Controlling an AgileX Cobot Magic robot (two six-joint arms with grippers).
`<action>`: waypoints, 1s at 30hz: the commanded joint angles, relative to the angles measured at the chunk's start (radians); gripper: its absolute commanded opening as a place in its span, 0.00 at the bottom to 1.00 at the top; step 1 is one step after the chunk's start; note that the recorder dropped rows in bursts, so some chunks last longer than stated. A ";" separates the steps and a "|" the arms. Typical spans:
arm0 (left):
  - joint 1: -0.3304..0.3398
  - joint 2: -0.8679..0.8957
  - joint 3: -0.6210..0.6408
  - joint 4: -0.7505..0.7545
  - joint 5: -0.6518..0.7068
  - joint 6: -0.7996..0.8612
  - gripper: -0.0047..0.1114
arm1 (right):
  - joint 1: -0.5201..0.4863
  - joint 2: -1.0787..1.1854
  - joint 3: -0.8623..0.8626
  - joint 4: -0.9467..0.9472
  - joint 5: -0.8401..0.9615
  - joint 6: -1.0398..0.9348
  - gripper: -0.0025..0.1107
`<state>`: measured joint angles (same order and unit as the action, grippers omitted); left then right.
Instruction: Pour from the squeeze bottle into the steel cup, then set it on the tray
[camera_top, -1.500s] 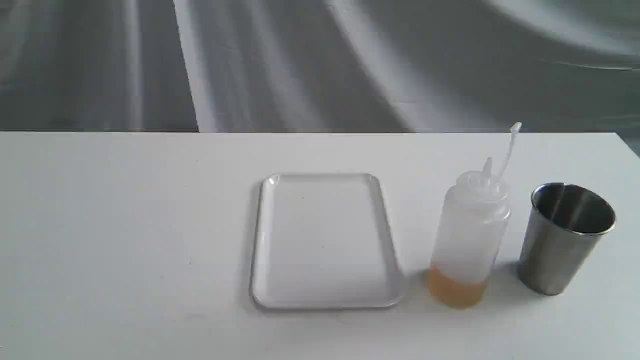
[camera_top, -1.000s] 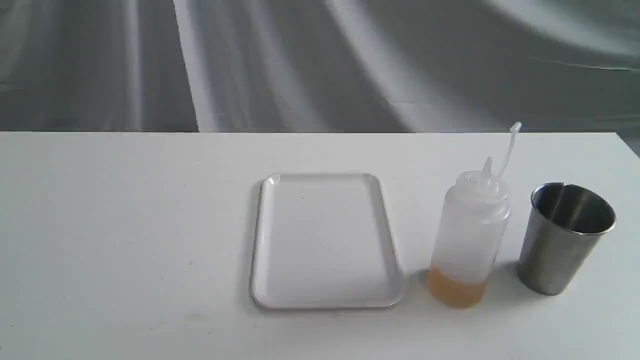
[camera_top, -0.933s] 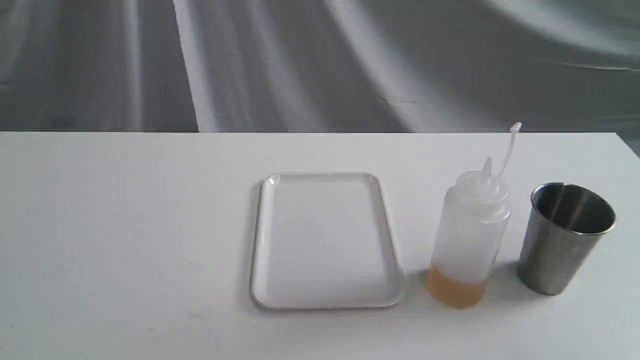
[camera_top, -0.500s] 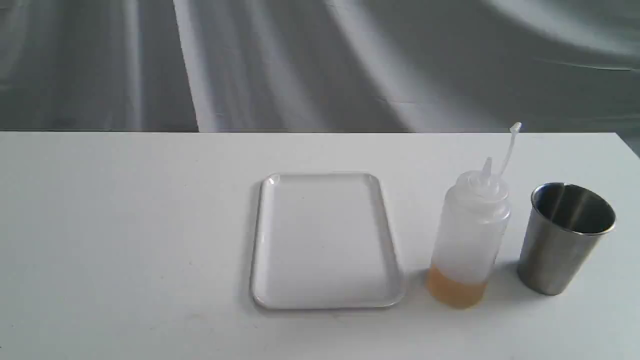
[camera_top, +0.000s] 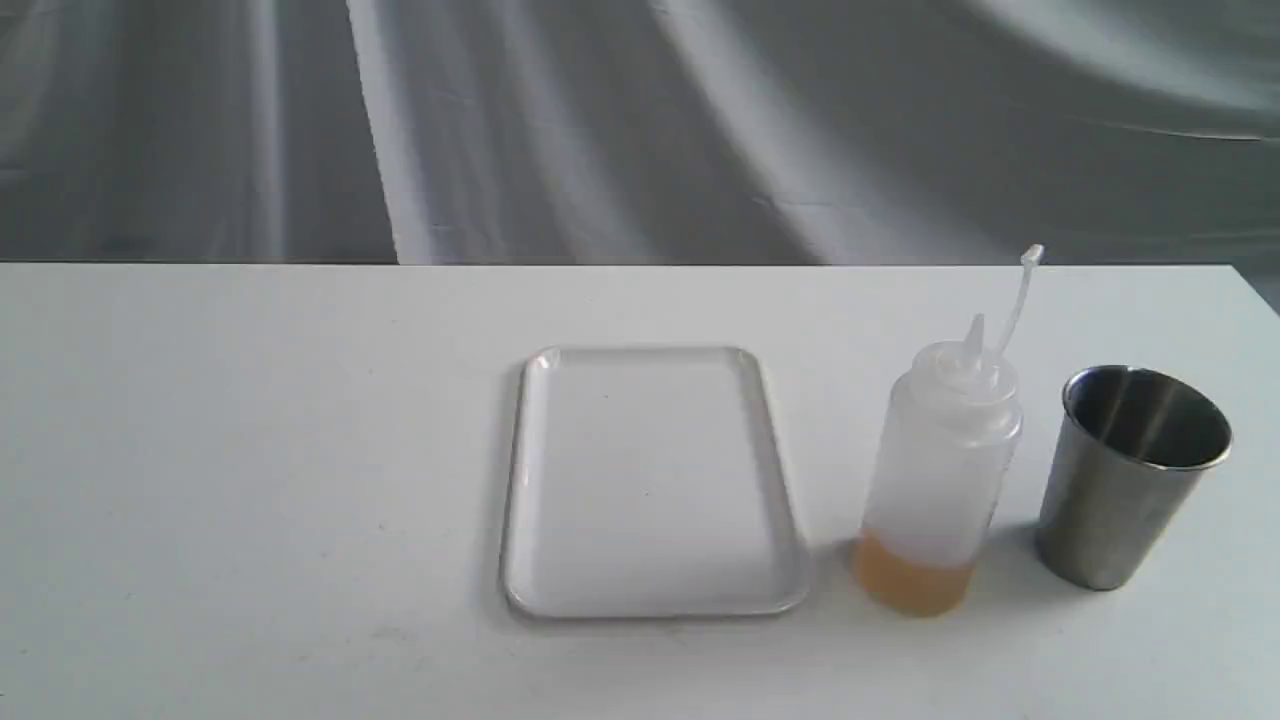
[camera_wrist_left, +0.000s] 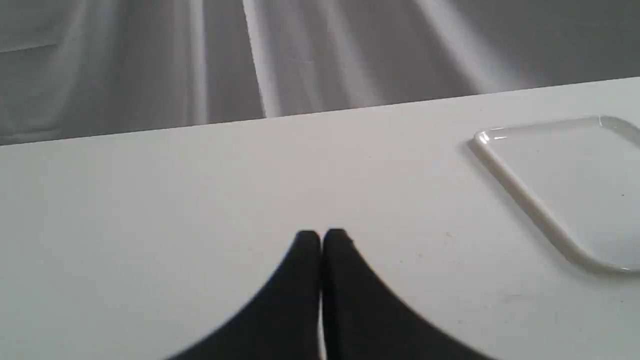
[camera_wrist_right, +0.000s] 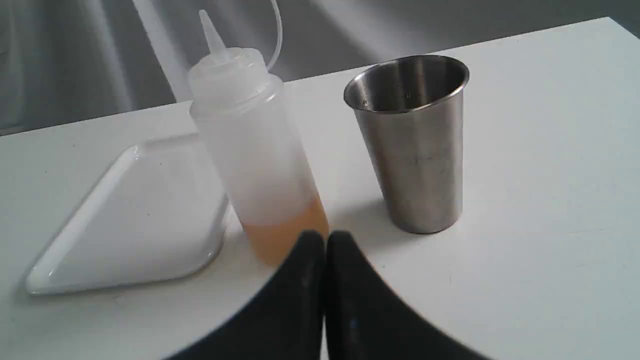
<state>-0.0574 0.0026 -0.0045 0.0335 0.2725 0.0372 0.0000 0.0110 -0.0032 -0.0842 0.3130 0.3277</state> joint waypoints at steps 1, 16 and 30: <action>-0.006 -0.003 0.004 -0.001 -0.007 -0.001 0.04 | 0.000 -0.005 0.003 -0.009 -0.002 -0.003 0.02; -0.006 -0.003 0.004 -0.001 -0.007 -0.004 0.04 | 0.000 -0.003 -0.152 0.066 0.243 -0.007 0.02; -0.006 -0.003 0.004 -0.001 -0.007 -0.004 0.04 | 0.000 0.367 -0.428 -0.009 0.230 -0.008 0.02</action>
<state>-0.0574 0.0026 -0.0045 0.0335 0.2725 0.0372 0.0000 0.3303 -0.4025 -0.0743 0.5437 0.3277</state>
